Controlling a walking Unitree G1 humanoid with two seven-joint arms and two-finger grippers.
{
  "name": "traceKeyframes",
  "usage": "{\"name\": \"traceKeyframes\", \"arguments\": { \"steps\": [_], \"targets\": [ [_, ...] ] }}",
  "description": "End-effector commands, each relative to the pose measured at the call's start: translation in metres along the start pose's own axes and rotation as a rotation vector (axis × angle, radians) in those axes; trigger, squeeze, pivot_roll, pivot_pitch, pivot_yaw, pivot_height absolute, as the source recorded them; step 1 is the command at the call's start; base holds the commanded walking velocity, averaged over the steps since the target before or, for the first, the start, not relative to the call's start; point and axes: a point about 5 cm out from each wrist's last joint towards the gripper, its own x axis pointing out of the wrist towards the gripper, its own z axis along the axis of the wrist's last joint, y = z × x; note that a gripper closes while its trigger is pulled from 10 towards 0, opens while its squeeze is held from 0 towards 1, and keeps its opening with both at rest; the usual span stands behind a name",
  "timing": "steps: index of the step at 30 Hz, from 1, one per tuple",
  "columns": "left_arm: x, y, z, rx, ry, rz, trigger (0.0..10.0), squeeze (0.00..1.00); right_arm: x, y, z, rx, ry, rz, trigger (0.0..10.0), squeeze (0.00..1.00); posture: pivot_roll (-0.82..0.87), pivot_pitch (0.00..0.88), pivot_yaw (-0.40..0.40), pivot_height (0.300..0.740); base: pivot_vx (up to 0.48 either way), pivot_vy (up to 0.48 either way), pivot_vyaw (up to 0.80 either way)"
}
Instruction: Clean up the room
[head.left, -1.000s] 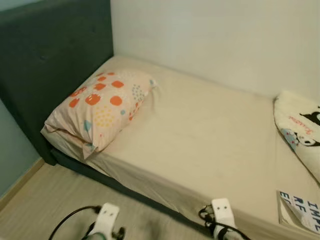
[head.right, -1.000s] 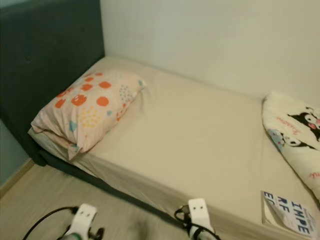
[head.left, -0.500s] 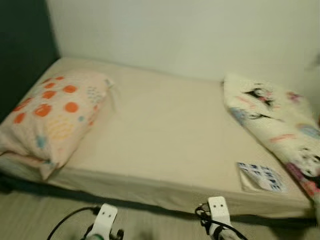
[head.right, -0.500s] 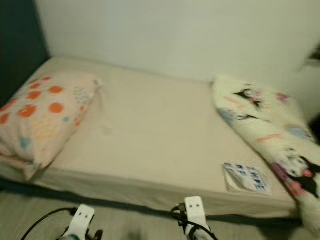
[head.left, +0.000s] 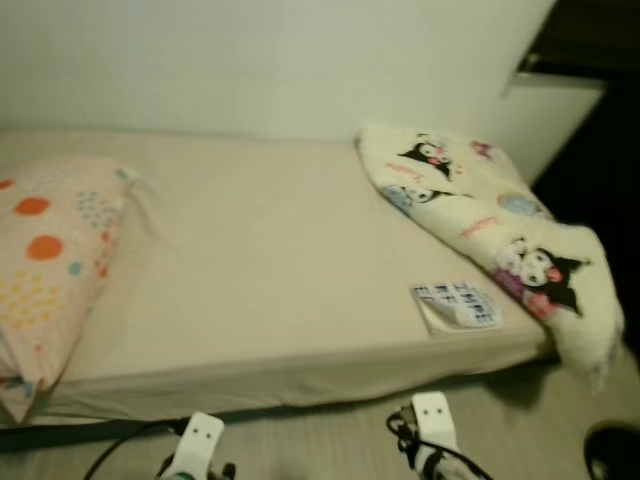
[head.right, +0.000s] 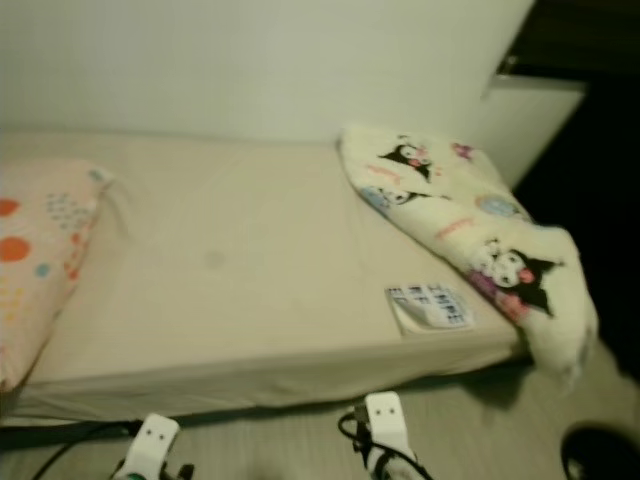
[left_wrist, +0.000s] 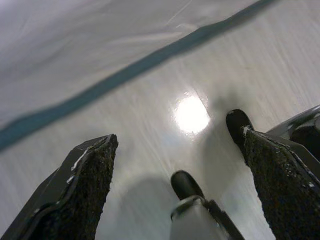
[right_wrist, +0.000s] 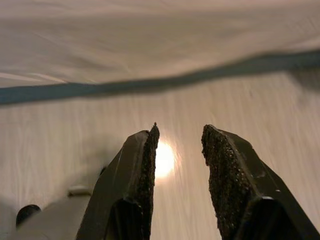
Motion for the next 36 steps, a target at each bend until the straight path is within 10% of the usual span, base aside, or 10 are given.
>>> {"name": "traceKeyframes", "arguments": {
  "steps": [1,36],
  "targets": [
    [0.0005,-0.0084,0.0006,0.013,-0.008,-0.028,10.0,0.00,-0.0016,-0.0040,-0.0040,-0.006,0.011,-0.012,10.0,0.00,-0.05,0.000,-0.017,0.740,0.000,-0.420,0.00],
    [-0.0003,-0.0116,-0.0025,0.021,-0.009,-0.042,10.0,0.00,-0.0021,-0.0040,-0.0040,-0.012,0.001,-0.008,10.0,0.00,-0.06,0.000,-0.020,0.740,0.000,-0.398,-0.15]
  ]
}}
